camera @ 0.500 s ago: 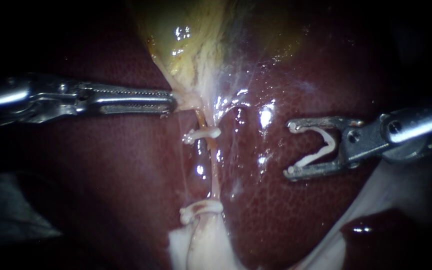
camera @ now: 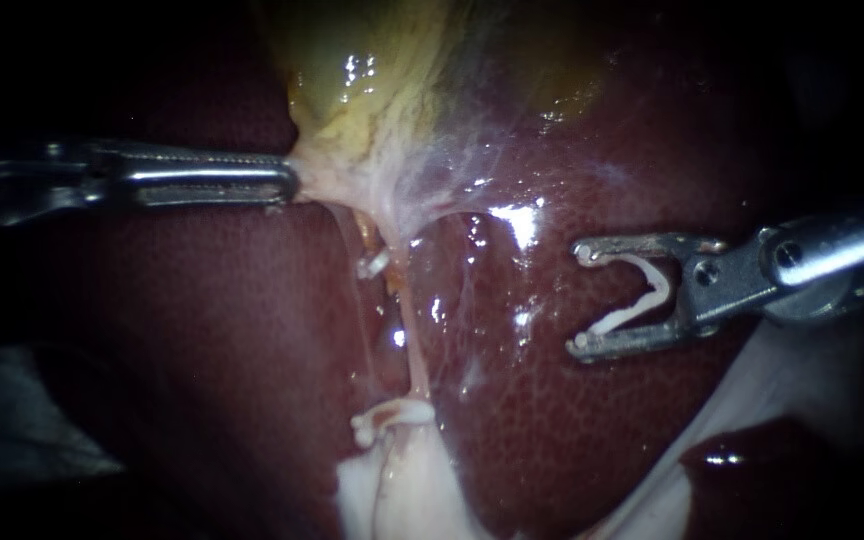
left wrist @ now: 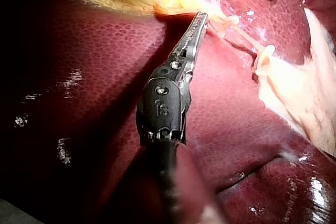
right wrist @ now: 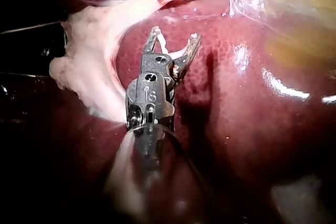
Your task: Clipping first clip right tube
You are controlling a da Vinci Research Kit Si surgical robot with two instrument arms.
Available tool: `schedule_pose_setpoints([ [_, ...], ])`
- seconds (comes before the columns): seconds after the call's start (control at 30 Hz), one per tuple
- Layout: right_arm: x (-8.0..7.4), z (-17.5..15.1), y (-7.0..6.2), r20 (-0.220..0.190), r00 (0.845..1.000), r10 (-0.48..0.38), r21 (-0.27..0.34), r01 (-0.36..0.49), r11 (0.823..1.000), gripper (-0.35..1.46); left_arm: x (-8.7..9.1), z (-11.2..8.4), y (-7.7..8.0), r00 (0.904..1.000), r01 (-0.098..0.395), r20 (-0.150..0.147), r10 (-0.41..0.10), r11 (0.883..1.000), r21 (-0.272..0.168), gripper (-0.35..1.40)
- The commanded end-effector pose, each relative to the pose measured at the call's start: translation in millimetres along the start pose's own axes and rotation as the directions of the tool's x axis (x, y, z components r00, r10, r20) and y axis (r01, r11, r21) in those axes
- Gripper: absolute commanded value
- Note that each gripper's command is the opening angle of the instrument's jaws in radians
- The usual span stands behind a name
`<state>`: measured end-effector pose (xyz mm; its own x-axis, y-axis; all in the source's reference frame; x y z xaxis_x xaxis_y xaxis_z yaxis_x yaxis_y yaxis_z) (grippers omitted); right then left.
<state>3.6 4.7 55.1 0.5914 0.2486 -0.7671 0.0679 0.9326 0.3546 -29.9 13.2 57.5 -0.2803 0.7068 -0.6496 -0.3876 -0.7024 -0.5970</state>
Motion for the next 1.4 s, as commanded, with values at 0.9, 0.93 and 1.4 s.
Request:
schedule_pose_setpoints([
  [0.9,-1.3,14.0,0.1,-0.09,0.967,0.236,0.107,-0.227,0.968,0.48,0.0,0.1,0.3,1.0,0.0,-0.002,0.0,1.0,0.001,-0.35],
  [0.93,-1.4,14.4,0.2,-0.092,0.966,0.243,0.112,-0.233,0.966,0.48,0.0,0.1,0.3,1.0,0.0,-0.002,0.0,1.0,0.001,-0.35],
  [1.4,-2.2,19.5,0.6,-0.159,0.907,0.39,0.235,-0.349,0.907,0.48,0.1,0.0,0.6,1.0,0.0,-0.002,0.0,1.0,0.002,-0.35],
])
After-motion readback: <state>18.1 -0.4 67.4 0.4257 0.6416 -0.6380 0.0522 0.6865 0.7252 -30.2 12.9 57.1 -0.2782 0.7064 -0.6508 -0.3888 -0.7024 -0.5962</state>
